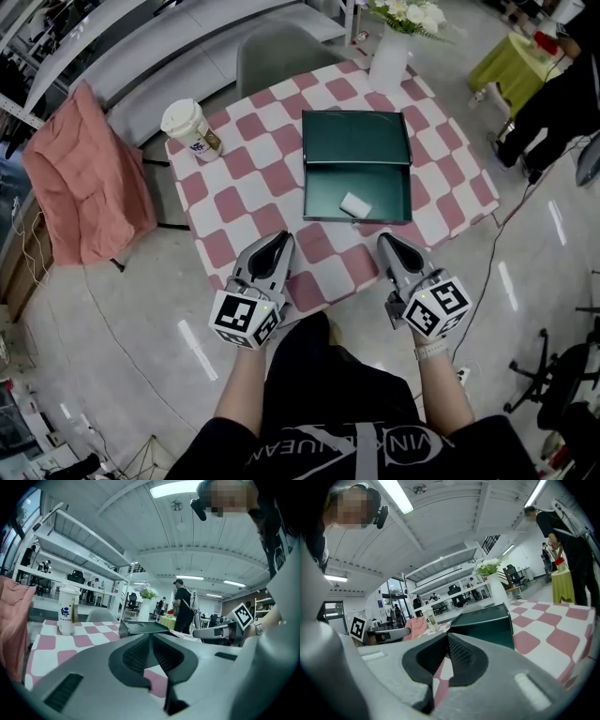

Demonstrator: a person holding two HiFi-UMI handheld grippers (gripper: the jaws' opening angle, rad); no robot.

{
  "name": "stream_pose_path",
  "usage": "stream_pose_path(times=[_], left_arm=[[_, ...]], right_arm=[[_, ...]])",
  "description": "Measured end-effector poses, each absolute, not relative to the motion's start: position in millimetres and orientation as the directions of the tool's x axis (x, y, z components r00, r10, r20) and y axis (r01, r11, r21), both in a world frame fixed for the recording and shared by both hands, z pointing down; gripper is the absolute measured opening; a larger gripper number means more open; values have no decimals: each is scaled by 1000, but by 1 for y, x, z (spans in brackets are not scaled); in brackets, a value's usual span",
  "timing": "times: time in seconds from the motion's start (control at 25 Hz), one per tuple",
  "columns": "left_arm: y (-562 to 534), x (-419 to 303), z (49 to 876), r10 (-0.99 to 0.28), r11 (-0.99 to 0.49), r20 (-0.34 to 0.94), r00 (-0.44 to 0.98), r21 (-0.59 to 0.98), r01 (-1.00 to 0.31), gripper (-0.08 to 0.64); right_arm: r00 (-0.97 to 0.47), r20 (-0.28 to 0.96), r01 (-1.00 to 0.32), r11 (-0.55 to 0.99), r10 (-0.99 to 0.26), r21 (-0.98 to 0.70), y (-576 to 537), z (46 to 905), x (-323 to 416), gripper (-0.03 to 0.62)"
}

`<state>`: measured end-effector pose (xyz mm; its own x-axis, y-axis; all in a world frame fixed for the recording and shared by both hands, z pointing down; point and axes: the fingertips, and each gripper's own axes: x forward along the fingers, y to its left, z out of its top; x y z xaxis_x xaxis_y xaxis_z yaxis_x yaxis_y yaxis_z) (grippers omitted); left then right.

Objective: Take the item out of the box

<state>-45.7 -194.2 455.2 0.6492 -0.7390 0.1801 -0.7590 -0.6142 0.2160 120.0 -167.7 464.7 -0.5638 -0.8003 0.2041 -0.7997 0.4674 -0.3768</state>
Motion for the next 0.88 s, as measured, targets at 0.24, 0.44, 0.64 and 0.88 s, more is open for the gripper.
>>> stream_pose_path(times=[0.24,0.44,0.64,0.88], left_arm=[[-220,-36,460,-721,-634,179,669,218,-742,26],[-236,-33,467,-715,-638,179,676,227,-736,25],[-247,-38,472,-726,-628,189,661,207,-750,26],[-258,-35,477,-699,-662,193,689,190,-725,26]], right_arm=[[-552,266,-822,460,-791,-337,-193,468,123,6],[-552,335,-831,471,-763,-296,-208,476,120,6],[-559,415,-829,498,-718,-255,-220,484,112,6],[-546,515,-826,529,-660,-197,-231,490,107,6]])
